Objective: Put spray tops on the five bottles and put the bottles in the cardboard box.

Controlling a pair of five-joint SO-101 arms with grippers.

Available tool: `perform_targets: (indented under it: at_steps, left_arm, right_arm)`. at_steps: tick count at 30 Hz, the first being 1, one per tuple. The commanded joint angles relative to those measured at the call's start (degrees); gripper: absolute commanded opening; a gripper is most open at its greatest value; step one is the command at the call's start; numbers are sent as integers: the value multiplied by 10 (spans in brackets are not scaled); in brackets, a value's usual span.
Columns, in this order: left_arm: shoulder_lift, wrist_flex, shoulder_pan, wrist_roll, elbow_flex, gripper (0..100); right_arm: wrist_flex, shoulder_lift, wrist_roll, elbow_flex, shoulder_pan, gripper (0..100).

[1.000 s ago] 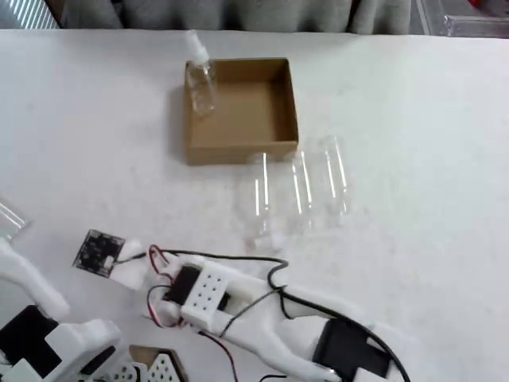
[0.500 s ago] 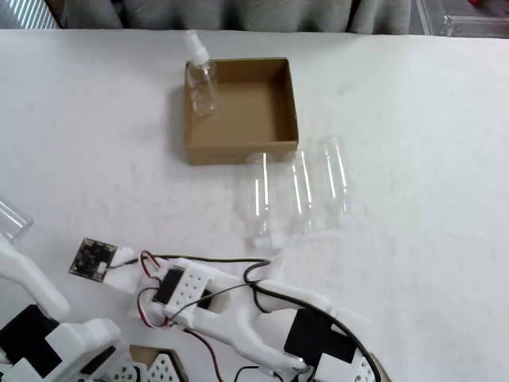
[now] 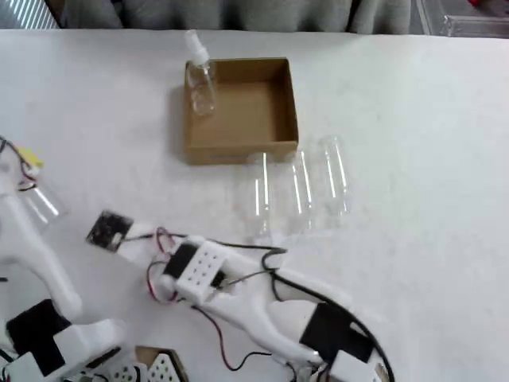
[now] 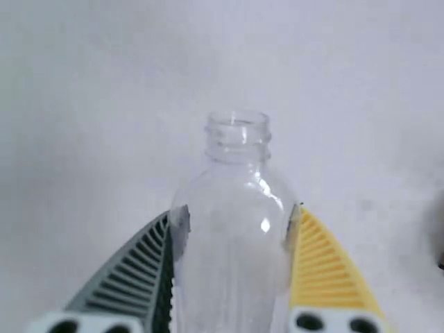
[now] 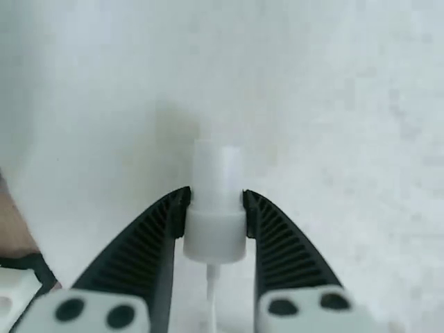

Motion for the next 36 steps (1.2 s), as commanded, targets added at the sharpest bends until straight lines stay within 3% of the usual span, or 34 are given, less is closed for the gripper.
perform_targets:
  at_steps: [1, 11, 16, 21, 26, 30, 36]
  left_arm:
    - [-79, 18, 95, -4, -35, 28]
    - [-262, -5, 313, -5, 82, 31]
    - [-372, -73, 388, -5, 178, 31]
    - [-479, -107, 451, -5, 251, 31]
    - [-573, -116, 510, -5, 316, 31]
    - [-660, -149, 545, -6, 376, 31]
    - [-793, -209, 593, -73, 484, 28]
  right_arm:
    - [52, -95, -4, -26, 54, 15]
    - [160, -336, 0, -20, 245, 15]
    - [156, -500, 0, -19, 377, 15]
    - [75, -632, -4, -17, 475, 15]
    - [-36, -669, -11, -18, 503, 15]
    - [-124, -669, -101, -21, 503, 15]
    - [-266, -669, -143, -21, 487, 15]
